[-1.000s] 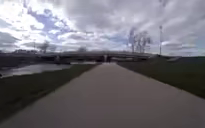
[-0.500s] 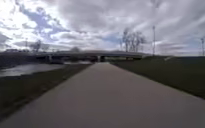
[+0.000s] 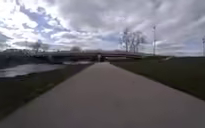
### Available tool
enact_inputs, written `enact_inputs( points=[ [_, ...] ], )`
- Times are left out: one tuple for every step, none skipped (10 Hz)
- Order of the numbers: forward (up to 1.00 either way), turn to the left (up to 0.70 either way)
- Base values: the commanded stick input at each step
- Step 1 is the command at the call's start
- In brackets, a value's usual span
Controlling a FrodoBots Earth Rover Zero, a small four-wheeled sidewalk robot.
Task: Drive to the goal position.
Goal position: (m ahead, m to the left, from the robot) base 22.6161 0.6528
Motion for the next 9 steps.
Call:
enact_inputs(
  points=[
    [1.0,0.0],
    [1.0,0.0],
    [1.0,0.0],
    [1.0,0.0],
    [1.0,0.0],
    [1.0,-0.01],
    [1.0,-0.11],
    [1.0,-0.24],
    [1.0,-0.35]
  ],
)
